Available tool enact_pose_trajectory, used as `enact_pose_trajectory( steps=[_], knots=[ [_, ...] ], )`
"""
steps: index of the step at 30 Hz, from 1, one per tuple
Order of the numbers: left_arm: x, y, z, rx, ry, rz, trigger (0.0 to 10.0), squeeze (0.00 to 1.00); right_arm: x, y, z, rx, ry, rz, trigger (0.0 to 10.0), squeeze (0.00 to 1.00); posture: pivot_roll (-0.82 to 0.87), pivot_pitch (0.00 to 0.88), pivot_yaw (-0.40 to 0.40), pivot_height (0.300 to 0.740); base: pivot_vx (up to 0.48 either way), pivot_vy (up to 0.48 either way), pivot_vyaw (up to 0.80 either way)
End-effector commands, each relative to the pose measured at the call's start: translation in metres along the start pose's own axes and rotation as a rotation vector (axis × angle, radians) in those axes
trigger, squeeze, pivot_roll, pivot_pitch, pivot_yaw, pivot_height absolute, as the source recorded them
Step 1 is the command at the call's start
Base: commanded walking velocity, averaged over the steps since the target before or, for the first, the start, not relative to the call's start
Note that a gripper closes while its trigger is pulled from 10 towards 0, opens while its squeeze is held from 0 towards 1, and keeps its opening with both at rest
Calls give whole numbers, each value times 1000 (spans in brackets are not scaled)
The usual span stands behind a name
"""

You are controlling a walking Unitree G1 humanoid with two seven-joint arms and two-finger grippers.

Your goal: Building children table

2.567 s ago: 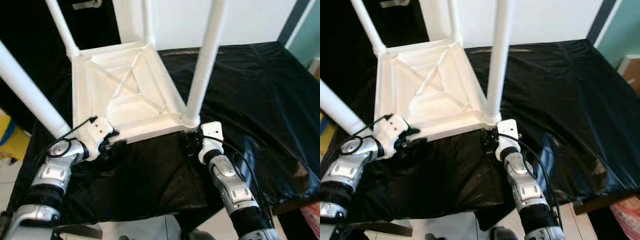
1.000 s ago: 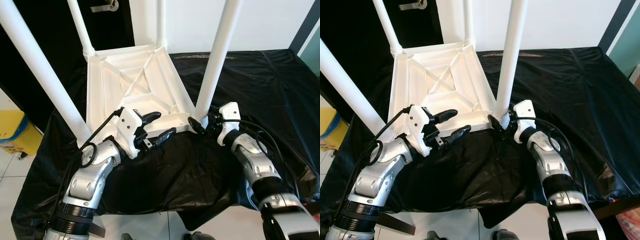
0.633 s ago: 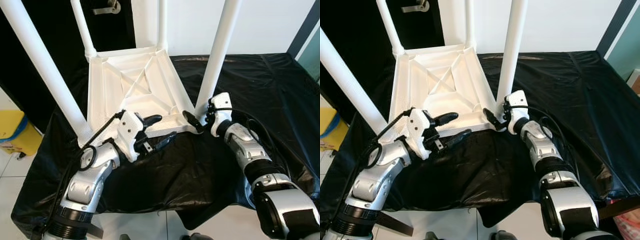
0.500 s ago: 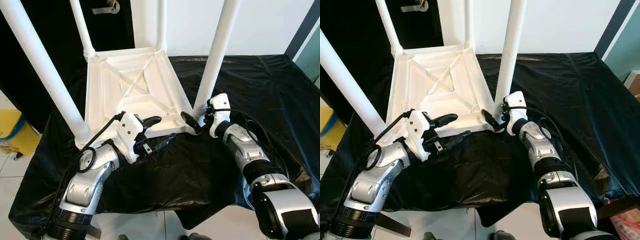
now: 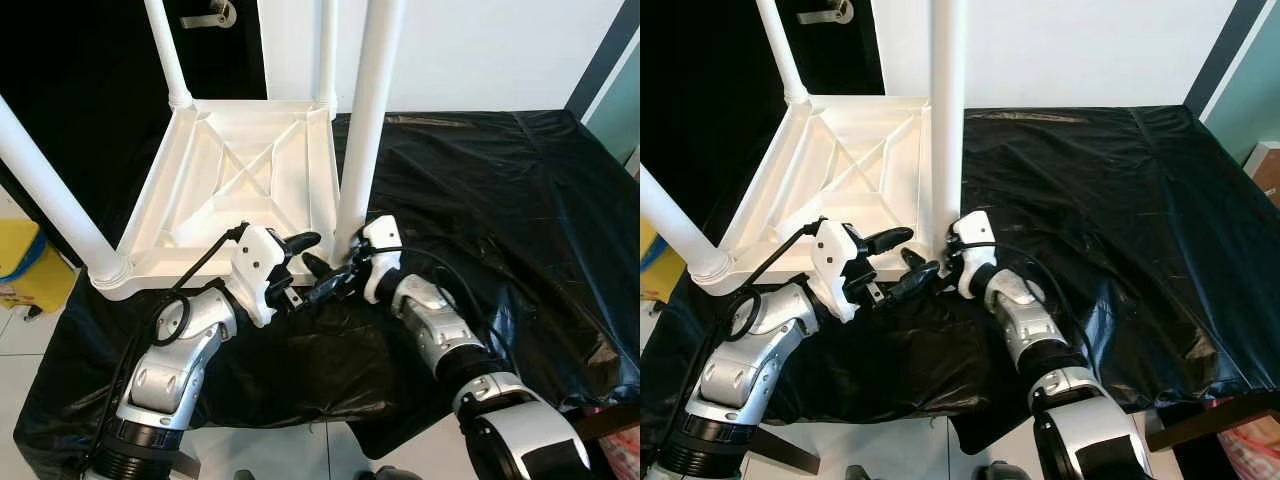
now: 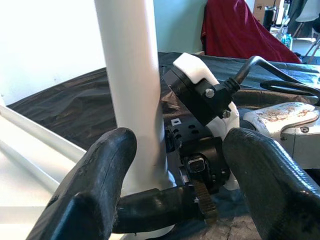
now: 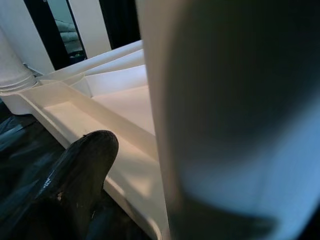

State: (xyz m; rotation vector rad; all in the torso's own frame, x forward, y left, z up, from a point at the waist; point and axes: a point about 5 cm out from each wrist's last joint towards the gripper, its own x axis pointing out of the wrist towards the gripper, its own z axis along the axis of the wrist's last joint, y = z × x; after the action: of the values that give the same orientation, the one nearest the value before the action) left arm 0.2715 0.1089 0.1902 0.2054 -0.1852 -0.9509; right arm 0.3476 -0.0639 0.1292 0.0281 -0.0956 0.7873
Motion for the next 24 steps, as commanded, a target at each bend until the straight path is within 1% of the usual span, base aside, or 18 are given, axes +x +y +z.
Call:
enact_pose_trajectory(
  steps=[1,3,7,8,9,10,11,12,13,14,16,17,20,21,22,23,24],
  knots=[
    [-1,4,1,5,4,66,10000,0,-2,-2,-1,-25,3,-30,10000,0,-51,59,-35,740,0,0,0],
    [-1,6,1,4,1,83,10000,0,-2,-10,11,-58,-36,-122,10000,0,-55,61,-36,740,0,0,0],
    [-1,6,1,3,-1,89,10000,0,-1,-12,15,-67,-48,-146,10000,0,-55,61,-36,740,0,0,0],
    [-1,9,1,3,-1,101,10000,0,0,-13,24,-71,-82,-165,10000,0,-57,61,-37,740,0,0,0],
    [-1,9,1,3,-1,101,10000,0,0,-13,24,-71,-82,-165,10000,0,-57,61,-37,740,0,0,0],
    [-2,12,1,7,2,113,10000,0,3,-13,33,-77,-114,-185,10000,0,-60,59,-39,740,0,0,0],
    [-2,12,1,7,2,113,10000,0,3,-13,33,-77,-114,-185,10000,0,-60,59,-39,740,0,0,0],
    [-4,17,0,16,11,126,10000,0,5,-13,43,-88,-147,-210,10000,0,-59,60,-41,740,0,0,0],
    [-4,17,0,16,11,126,10000,0,5,-13,43,-88,-147,-210,10000,0,-59,60,-41,740,0,0,0],
    [-8,23,0,31,24,139,10000,0,8,-13,53,-85,-179,-235,10000,0,-59,59,-42,740,0,0,0],
    [-8,23,0,31,24,139,10000,0,8,-13,53,-85,-179,-235,10000,0,-59,59,-42,740,0,0,0],
    [-12,28,-1,40,34,153,10000,0,11,-11,63,-89,-208,-247,10000,0,-58,58,-46,740,0,0,0],
    [-12,28,-1,40,34,153,10000,0,11,-11,63,-89,-208,-247,10000,0,-58,58,-46,740,0,0,0],
    [-16,35,-2,51,48,169,10000,0,15,-7,78,-87,-246,-265,10000,0,-57,57,-49,740,0,0,0],
    [-16,35,-2,51,48,169,10000,0,15,-7,78,-87,-246,-265,10000,0,-57,57,-49,740,0,0,0],
    [-19,41,-4,56,61,182,10000,0,19,-4,94,-78,-284,-289,10000,0,-56,58,-51,740,0,0,0],
    [-19,41,-4,56,61,182,10000,0,19,-4,94,-78,-284,-289,10000,0,-56,58,-51,740,0,0,0]
  ],
)
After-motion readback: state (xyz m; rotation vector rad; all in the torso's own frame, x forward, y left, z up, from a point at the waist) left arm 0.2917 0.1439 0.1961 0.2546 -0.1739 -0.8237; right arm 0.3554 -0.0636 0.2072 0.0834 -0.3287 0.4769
